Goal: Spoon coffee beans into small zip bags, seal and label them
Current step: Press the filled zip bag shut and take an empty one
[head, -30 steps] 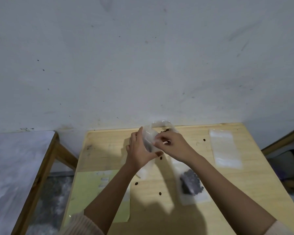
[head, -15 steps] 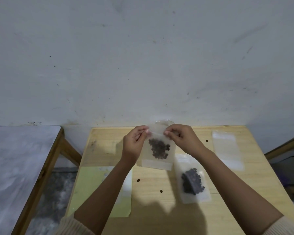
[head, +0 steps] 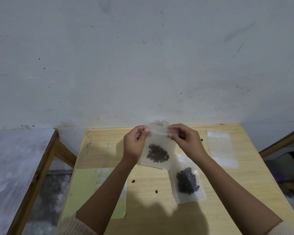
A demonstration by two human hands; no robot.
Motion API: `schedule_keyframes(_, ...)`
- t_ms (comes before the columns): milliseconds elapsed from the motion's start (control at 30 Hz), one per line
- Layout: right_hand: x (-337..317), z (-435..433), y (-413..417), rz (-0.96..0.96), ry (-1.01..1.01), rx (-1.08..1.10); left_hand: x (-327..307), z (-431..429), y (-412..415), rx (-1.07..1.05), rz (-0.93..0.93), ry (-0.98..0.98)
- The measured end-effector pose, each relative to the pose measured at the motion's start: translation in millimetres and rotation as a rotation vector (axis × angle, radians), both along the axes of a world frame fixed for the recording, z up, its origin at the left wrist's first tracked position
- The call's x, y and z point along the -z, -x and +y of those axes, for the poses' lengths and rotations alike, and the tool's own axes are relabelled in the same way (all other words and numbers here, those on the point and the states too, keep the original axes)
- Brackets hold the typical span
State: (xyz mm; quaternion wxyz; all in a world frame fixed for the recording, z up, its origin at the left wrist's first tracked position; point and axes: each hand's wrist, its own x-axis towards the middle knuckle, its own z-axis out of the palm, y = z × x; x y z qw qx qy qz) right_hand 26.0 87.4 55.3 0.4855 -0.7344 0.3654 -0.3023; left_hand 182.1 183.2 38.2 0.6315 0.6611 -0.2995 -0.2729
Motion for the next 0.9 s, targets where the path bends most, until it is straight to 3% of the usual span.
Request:
schedule_keyframes(333,0.1,4.3,-7.4,0.025,-0.029,0.133,8.7,-2.2,12.1,0.05,-0.196,-0.119)
schedule_keyframes(467,3.1,5.3,-3.8,-0.004,-0.069,0.125,7.6,-1.0,7.5,0.049,-0.143,-0.102)
schedule_keyframes(633,1.2,4.4,-4.2,-0.055,-0.127,0.125,1.7,2.9,2.3,0.221,-0.028,-0.109)
schedule_keyframes(900,-2.0,6.5,-15.9,0.038,-0.129,0.029,5.1,2.5,7.6,0.254,-0.1,-0.155)
